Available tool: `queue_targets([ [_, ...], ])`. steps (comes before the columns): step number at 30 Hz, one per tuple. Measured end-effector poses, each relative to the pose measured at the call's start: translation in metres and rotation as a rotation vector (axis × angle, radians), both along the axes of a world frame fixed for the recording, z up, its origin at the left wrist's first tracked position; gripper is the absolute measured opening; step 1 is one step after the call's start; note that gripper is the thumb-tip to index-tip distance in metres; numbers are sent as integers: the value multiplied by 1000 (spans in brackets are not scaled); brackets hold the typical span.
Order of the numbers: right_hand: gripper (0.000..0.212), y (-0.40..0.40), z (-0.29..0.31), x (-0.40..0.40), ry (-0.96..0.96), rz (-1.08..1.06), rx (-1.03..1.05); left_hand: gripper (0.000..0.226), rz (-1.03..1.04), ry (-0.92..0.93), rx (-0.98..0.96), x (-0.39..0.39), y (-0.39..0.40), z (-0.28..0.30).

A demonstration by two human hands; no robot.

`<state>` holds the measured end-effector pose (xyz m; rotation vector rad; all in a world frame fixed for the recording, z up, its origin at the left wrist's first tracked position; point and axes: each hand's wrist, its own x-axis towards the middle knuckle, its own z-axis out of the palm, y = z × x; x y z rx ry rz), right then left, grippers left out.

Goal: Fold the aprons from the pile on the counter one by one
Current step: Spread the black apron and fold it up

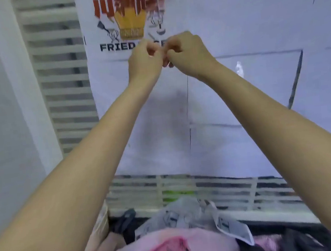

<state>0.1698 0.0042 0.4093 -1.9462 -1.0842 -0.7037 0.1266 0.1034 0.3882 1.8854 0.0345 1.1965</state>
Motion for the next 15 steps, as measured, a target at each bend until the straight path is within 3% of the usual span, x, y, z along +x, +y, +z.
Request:
queue_targets([
  [3,31,-25,-100,10,328,44,-192,12,-19,375,-28,5,-1,-106],
  [6,25,-47,-177,20,514,29,-407,8,-75,638,-31,1,-12,-181],
  [15,23,-166,-336,41,704,2,-902,21,-284,1045,98,8,-127,-317],
])
